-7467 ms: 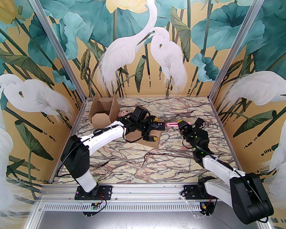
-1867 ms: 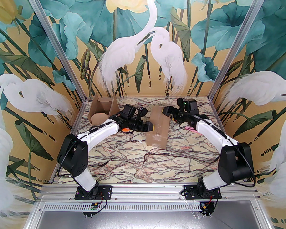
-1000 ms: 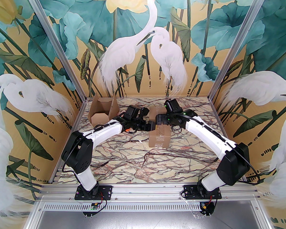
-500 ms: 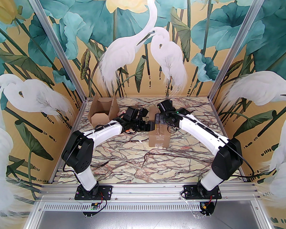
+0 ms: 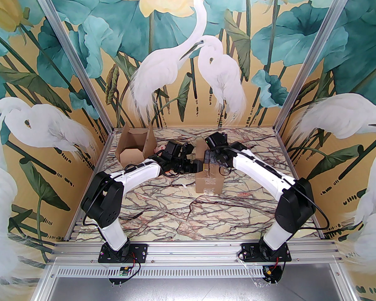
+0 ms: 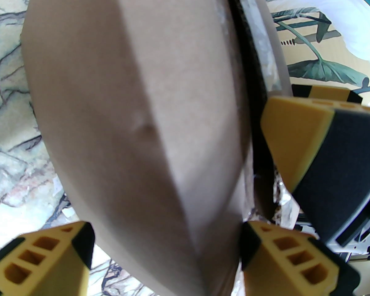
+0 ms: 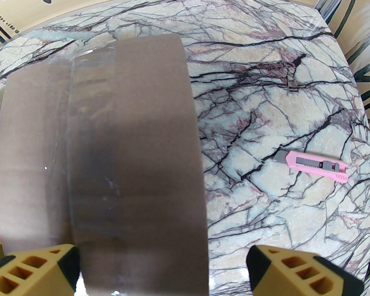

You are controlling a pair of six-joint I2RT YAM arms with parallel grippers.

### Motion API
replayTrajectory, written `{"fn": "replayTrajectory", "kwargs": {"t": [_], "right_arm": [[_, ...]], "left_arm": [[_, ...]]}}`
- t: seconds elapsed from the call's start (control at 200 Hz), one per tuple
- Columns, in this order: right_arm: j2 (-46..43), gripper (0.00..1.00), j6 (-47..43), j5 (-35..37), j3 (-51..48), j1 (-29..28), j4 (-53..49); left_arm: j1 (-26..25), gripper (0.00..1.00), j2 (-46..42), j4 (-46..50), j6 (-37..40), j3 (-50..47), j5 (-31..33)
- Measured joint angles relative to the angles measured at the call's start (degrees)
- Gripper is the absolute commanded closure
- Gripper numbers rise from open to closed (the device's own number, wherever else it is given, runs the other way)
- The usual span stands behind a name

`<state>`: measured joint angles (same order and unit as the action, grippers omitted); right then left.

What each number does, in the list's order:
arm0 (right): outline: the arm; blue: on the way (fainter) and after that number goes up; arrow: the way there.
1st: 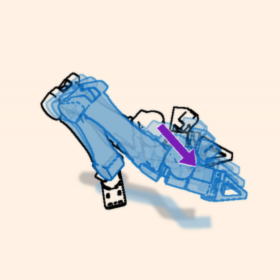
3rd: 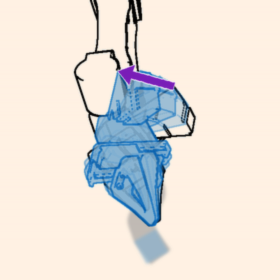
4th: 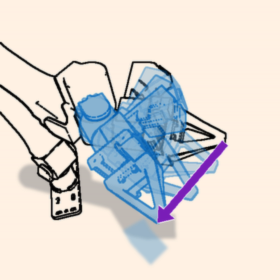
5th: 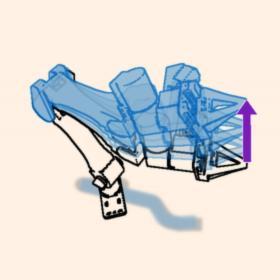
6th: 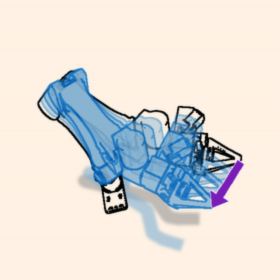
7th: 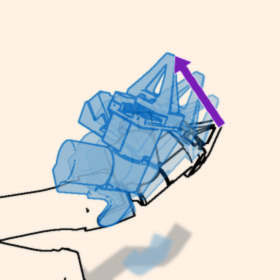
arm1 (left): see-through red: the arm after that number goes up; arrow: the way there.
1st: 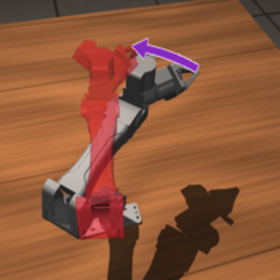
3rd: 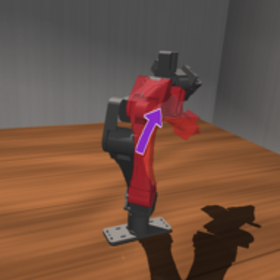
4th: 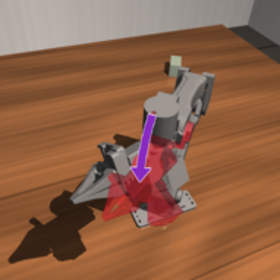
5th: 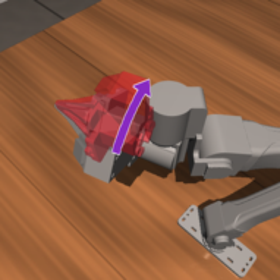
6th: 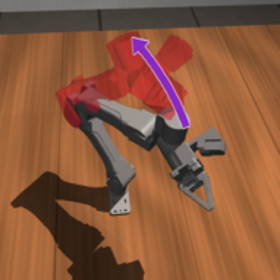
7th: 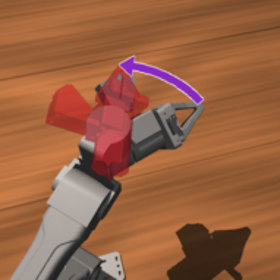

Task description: Unpack the express box

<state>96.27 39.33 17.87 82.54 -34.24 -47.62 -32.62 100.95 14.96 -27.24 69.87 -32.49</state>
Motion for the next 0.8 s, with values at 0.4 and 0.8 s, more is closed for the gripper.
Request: {"fn": "replayTrajectory", "kwargs": {"t": [0.4, 0.8], "right_arm": [[1.70, 0.17, 0.92, -1.31, 0.04, -0.11, 2.25], [5.79, 0.51, -3.43, 8.52, 10.03, -2.93, -11.17]], "left_arm": [[-0.02, 0.19, 0.00, -0.70, -0.26, -0.31, -0.07], [-1.27, 0.20, 0.02, -0.57, 0.02, 0.52, 0.85]]}}
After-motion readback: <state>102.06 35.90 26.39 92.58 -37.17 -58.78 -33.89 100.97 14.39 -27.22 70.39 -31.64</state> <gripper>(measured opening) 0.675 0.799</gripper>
